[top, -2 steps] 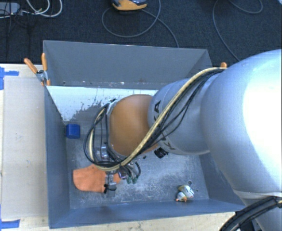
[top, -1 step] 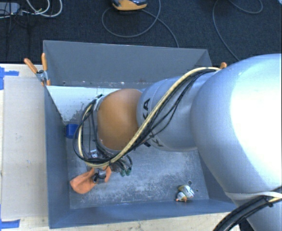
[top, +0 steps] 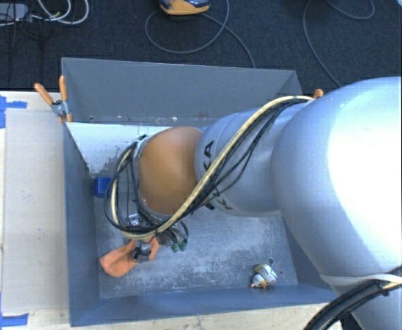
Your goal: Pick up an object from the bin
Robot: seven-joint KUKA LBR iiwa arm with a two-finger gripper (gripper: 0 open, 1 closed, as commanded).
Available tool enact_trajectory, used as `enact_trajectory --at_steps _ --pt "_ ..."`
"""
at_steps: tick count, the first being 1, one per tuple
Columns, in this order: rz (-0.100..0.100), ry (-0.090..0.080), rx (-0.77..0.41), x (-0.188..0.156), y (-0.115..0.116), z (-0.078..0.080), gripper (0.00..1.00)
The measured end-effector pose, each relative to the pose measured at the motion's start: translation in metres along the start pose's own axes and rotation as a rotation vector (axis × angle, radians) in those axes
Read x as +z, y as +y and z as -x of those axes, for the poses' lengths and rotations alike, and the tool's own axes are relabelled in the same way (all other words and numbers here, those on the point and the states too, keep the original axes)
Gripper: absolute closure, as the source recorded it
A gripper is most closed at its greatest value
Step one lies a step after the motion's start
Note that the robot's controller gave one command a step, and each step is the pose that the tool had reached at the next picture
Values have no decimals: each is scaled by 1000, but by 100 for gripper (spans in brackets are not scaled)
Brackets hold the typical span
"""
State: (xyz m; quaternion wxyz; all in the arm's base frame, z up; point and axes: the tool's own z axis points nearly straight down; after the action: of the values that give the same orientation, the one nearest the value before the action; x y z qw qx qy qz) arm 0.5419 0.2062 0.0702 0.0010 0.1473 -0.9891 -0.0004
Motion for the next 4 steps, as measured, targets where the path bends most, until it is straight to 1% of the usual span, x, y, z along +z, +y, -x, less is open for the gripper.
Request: enact_trajectory --at_steps 1,2,3,4 --pt "-1 0 -15 0 14 18 100" --pt "0 -1 -54 0 21 34 100" --pt "0 1 -59 -35 23 30 100" --pt "0 -4 -60 -23 25 41 100"
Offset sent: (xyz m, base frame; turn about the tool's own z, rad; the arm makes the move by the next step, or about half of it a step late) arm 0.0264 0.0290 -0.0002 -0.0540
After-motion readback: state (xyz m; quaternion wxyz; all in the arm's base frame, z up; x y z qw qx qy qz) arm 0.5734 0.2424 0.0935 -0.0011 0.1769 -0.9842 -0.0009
